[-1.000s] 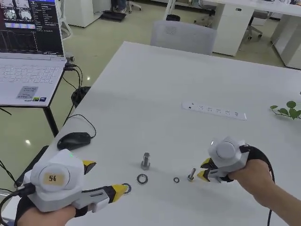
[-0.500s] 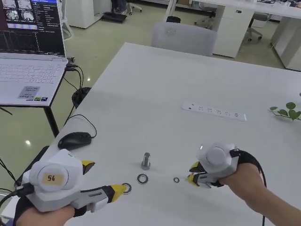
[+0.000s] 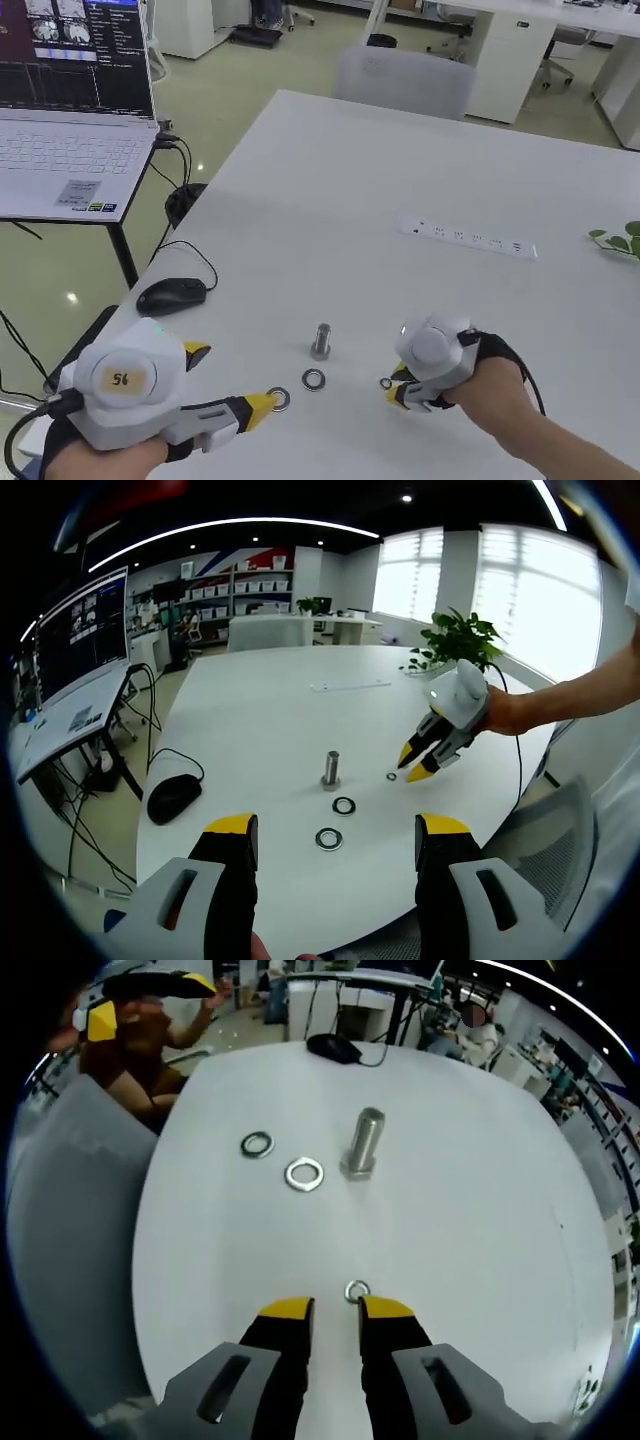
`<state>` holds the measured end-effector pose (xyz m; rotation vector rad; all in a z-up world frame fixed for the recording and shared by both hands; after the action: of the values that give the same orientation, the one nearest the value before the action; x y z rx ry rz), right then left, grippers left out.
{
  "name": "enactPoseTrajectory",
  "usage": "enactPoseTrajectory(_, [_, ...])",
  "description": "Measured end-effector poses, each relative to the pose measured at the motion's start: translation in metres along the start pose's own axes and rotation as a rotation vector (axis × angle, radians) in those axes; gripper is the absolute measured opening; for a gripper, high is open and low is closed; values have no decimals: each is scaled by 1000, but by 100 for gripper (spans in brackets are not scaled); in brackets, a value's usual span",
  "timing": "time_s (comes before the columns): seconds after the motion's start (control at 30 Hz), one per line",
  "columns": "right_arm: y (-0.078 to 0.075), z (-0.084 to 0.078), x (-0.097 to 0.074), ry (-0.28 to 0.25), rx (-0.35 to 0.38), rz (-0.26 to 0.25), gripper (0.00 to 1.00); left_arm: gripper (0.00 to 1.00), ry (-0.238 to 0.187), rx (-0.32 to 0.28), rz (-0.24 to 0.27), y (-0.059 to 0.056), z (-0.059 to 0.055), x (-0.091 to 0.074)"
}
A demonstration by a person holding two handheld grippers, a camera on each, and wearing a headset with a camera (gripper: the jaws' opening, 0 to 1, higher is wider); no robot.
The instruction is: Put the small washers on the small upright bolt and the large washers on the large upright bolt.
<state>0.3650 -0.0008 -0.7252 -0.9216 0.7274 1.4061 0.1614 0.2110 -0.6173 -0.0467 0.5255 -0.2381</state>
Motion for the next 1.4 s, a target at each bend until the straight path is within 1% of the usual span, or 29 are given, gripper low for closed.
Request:
enactPoseTrajectory(0.13, [-5,1,5,8,18,-17,20,63,-1,-3,5,2,0,-1])
enactPoseTrajectory(0.2, [-7,0,8,19,23,-18,20,63,-2,-6,6,3,0,-1])
enactPoseTrajectory(0.27, [-8,1,9,27,19,-22,20,63,-2,-5,5,2,0,0])
enactPoseTrajectory(0.4, [-11,2,12,33,36,-31,19,63,-2,-5,2,2,0,1])
enactPoseTrajectory(0.57, [-10,1,14,53,44,-29,19,63,0,0,-2,1,1,2])
enactPoseTrajectory(0.6, [-12,-1,18,62,43,-25,19,63,-2,-2,-2,2,1,2])
enactPoseTrajectory(0.67, [-9,-4,19,82,41,-9,19,63,0,-1,-1,2,1,2])
enactPoseTrajectory(0.7, [-10,-3,18,60,46,-8,18,63,1,0,-1,3,0,1])
enactPoseTrajectory(0.73, [-10,-4,17,67,54,-9,18,63,-1,-1,0,3,0,1])
enactPoseTrajectory(0.93, [-11,-3,17,64,58,-14,18,63,1,-3,2,3,-1,0])
enactPoseTrajectory(1.1, [-14,-2,20,56,87,-20,17,63,0,-6,4,3,-1,-1])
enactPoseTrajectory(1.13, [-14,-1,19,58,99,-21,17,63,0,-7,5,3,-1,-1])
enactPoseTrajectory(1.3, [-13,-1,20,57,83,-13,15,63,0,-7,5,3,-1,-1])
enactPoseTrajectory(1.4, [-5,-1,16,58,75,3,14,63,-2,-10,5,2,-1,0])
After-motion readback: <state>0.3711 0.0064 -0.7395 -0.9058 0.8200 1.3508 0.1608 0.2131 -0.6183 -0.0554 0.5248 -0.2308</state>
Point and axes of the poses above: the centre of the closed fingertips' face, and the gripper's own axes: x roughly forward along the fingers, y roughly to its left, z roughly out of its top, the point moved 9 cm from there along -x, roughly backward along the fingers, and after that the axes turned 3 degrees about -y, right-handed, at the moved point
